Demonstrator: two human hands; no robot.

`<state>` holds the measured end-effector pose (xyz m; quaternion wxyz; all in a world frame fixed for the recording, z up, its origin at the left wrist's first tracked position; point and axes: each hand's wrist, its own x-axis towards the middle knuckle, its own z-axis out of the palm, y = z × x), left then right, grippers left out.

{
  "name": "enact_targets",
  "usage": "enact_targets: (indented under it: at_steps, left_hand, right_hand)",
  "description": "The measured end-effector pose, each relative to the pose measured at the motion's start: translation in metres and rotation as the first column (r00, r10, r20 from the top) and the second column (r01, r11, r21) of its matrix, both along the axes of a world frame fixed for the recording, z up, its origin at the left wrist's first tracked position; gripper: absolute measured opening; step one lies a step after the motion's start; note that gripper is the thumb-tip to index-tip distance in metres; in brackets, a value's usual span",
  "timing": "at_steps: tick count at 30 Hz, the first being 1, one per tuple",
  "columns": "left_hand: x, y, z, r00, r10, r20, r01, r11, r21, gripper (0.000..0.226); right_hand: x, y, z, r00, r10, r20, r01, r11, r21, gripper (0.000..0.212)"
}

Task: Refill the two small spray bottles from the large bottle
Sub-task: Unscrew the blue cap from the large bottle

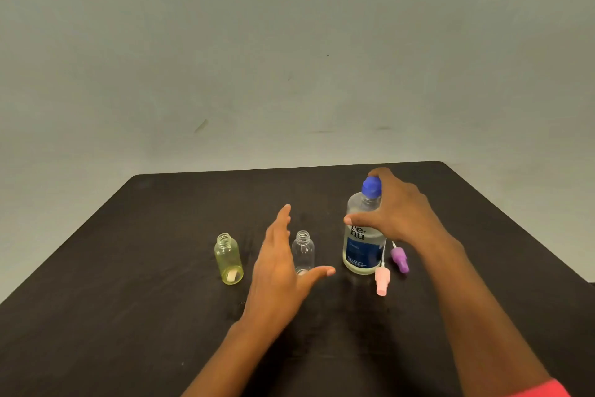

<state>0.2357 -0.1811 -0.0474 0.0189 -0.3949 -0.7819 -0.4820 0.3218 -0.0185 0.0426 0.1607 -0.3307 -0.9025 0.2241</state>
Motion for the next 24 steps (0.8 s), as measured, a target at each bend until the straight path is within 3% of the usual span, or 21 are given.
enact_targets:
  at_steps: [3,7,12,24]
  left_hand:
    - [-0.002,0.003,-0.004,0.998,0.023,0.058,-0.018,0.995,-0.097,0.106]
    - [-0.009,-0.001,-0.003,0.993,0.11,0.037,-0.105,0.988,-0.117,0.093]
    - [-0.019,-0.012,0.001,0.977,0.215,-0.001,-0.212,0.964,-0.16,0.092]
    - [-0.011,-0.012,0.005,0.96,0.272,-0.065,-0.277,0.957,-0.083,0.097]
  right_hand:
    - [0.001,0.002,-0.001,1.0,-0.001,-0.012,0.001,1.0,-0.012,0.07]
    - [0.0,0.004,-0.004,0.999,0.0,-0.033,-0.001,1.0,-0.021,0.07]
    - [-0.001,0.005,-0.006,0.999,0.002,-0.042,-0.003,1.0,-0.023,0.067]
    - [-0.005,0.001,-0.005,0.999,-0.035,-0.023,0.035,0.999,0.024,0.083]
